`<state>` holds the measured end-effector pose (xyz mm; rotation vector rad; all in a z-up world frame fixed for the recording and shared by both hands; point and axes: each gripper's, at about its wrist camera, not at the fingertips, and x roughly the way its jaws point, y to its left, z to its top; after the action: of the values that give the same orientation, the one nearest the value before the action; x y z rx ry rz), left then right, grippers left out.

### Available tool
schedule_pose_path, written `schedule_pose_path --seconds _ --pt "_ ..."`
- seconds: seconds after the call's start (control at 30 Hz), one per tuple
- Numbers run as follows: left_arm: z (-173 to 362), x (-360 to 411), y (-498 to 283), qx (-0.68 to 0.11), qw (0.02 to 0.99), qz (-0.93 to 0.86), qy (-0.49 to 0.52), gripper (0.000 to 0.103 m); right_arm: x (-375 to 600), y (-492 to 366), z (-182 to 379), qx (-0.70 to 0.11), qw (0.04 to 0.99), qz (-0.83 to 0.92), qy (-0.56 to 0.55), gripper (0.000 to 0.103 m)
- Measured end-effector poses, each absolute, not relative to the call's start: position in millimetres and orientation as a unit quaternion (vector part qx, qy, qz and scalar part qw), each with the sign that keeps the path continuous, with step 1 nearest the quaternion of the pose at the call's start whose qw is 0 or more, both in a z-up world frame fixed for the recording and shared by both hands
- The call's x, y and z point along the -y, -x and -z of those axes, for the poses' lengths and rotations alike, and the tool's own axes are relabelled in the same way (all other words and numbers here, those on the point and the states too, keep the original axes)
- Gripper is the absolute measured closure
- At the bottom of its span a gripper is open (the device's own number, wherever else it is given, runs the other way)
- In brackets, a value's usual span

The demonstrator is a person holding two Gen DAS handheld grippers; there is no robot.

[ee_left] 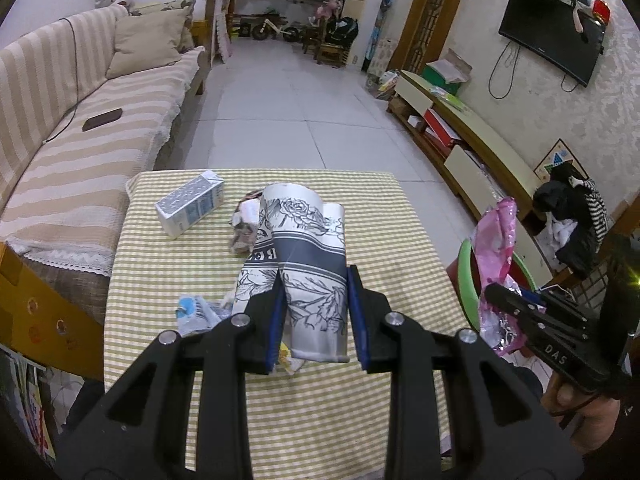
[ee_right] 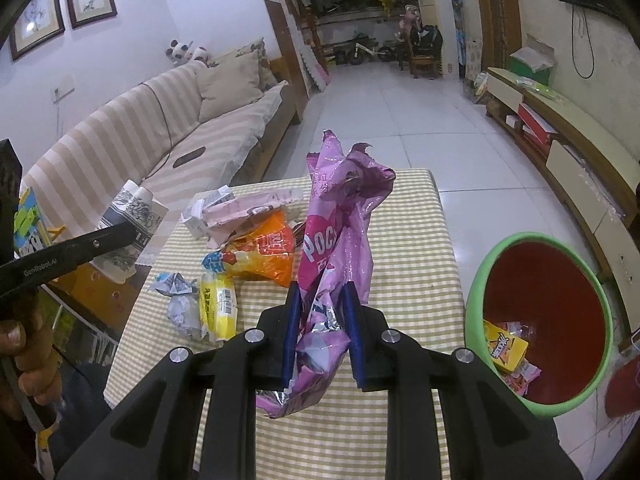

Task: Collect trash
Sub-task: 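Carry the rolled paper and pink wrapper over the red bin and release both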

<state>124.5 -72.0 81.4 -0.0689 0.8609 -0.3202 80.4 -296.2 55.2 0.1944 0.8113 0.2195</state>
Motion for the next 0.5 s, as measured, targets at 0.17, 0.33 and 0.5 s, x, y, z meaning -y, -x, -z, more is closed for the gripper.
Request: schedule_pose_path --seconds 0.17,0.33,0.5 --pt "-78.2 86.9 -126.6 -0.42 0.892 0.166 0.03 0.075 306.0 -78.1 -55.7 -0.391 0.909 -0.099 -0.102 0.082" --pt "-76.8 105.6 -127.2 -0.421 0.889 0.18 0.023 0.075 321.2 -74.4 -59.2 -0.388 0.911 -0.084 -0.106 0.082" --pt "-75.7 126.4 -129.1 -0.424 0.885 0.194 0.015 0.075 338.4 -71.2 -59.4 -0.387 0.912 -0.07 -0.115 0.082"
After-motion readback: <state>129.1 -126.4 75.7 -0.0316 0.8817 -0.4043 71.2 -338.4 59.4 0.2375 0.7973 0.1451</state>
